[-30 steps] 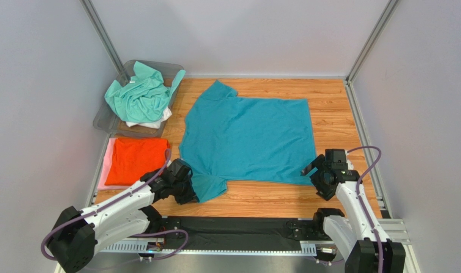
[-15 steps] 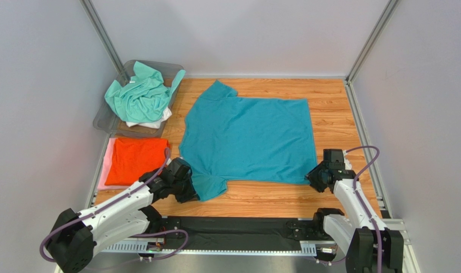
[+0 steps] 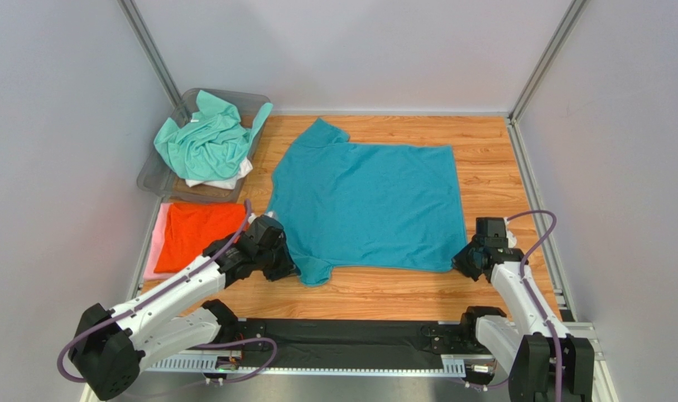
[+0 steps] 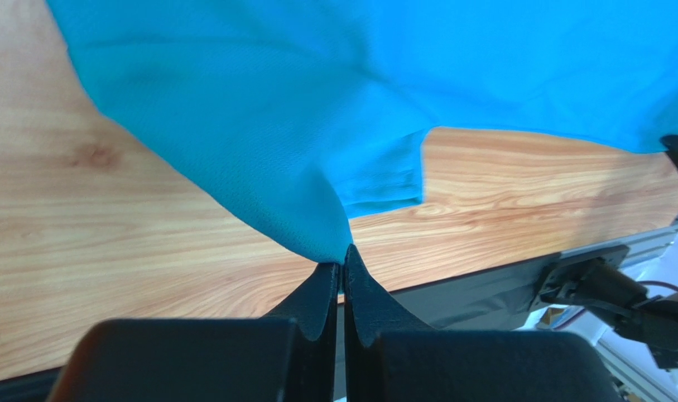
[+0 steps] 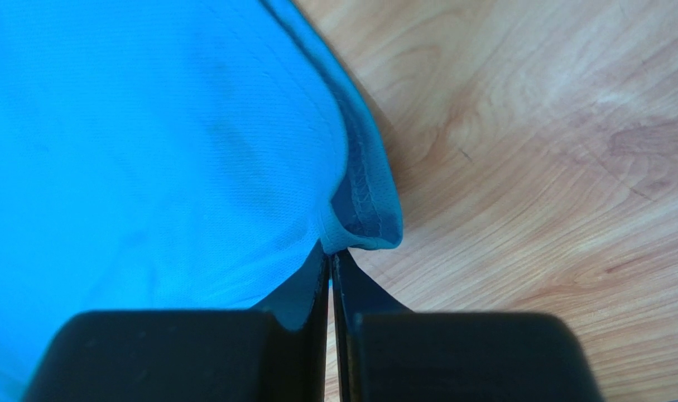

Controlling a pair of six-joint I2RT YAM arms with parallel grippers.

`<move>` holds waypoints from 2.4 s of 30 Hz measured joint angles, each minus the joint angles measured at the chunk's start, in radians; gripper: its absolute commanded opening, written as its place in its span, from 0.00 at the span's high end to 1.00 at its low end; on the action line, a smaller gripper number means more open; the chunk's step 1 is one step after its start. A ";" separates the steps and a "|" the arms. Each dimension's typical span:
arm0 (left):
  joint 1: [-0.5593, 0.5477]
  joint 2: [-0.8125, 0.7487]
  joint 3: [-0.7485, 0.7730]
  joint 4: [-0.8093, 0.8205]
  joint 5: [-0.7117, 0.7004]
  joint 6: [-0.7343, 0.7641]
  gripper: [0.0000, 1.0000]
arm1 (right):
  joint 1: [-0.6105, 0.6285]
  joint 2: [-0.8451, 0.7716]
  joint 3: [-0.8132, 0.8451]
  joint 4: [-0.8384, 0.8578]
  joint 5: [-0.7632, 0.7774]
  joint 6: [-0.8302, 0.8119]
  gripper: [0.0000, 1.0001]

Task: Fold and stack the t-shirts
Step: Fold the tshirt

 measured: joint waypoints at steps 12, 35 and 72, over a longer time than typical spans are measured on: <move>0.054 0.192 0.281 -0.001 -0.028 0.136 1.00 | 0.000 0.113 0.182 -0.002 -0.081 -0.098 1.00; 0.256 0.594 0.665 0.000 -0.007 0.324 1.00 | 0.000 0.465 0.544 0.020 -0.082 -0.153 1.00; 0.383 0.835 0.779 -0.008 0.065 0.395 0.00 | 0.050 0.607 0.626 0.092 -0.131 -0.257 0.00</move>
